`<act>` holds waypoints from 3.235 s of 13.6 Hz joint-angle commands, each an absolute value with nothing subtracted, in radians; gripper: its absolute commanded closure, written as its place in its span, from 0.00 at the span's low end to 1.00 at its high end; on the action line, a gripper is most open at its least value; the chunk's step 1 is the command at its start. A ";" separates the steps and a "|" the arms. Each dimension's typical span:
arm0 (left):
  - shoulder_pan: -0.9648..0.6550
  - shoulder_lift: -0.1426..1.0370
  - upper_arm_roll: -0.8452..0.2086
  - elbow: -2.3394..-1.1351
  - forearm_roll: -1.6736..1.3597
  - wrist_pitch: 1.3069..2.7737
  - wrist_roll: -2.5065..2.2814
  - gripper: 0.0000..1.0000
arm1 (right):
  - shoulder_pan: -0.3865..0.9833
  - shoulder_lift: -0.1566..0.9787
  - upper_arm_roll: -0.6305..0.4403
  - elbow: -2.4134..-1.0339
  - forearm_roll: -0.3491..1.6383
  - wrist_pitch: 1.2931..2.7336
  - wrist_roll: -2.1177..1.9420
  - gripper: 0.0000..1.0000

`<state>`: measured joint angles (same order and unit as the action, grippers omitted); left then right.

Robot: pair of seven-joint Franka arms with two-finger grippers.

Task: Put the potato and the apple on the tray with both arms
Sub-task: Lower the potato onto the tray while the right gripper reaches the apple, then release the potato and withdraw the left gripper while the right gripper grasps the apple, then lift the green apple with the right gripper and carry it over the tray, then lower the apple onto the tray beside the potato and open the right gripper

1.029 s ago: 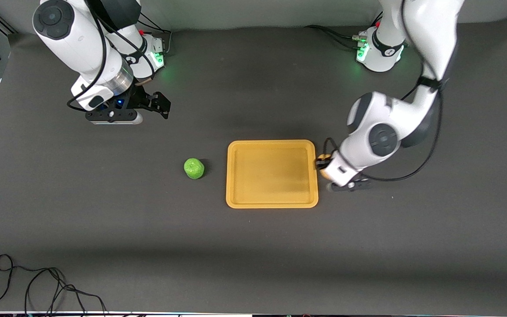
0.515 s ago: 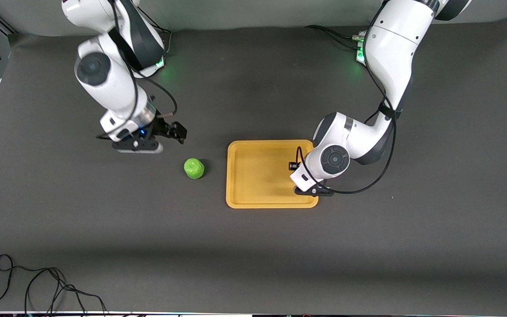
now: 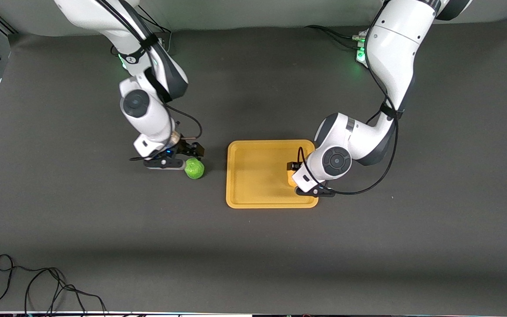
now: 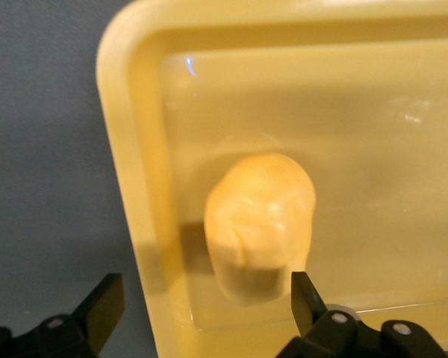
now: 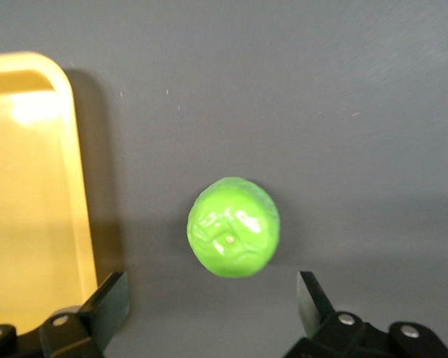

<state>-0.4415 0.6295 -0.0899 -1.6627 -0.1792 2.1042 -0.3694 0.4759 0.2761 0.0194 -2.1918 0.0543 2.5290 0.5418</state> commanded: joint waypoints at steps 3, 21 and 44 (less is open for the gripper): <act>-0.327 0.435 -0.075 -1.643 -0.150 1.877 -0.341 0.00 | 0.508 0.399 -0.021 -2.184 0.002 2.693 0.583 0.00; 0.066 0.012 -0.071 -1.672 0.008 1.700 0.169 0.00 | 0.502 0.259 -0.063 -1.696 -0.023 1.954 0.540 0.54; 0.051 0.000 -0.078 -1.681 0.008 1.693 0.155 0.00 | 0.819 0.845 -0.069 -1.367 -0.064 2.318 1.072 0.54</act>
<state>0.0528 0.0044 -0.0832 -1.6691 -0.0041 1.6692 0.1588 0.8158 0.8529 -0.0616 -1.3063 -0.0476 2.2548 1.0615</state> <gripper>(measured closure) 0.000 0.291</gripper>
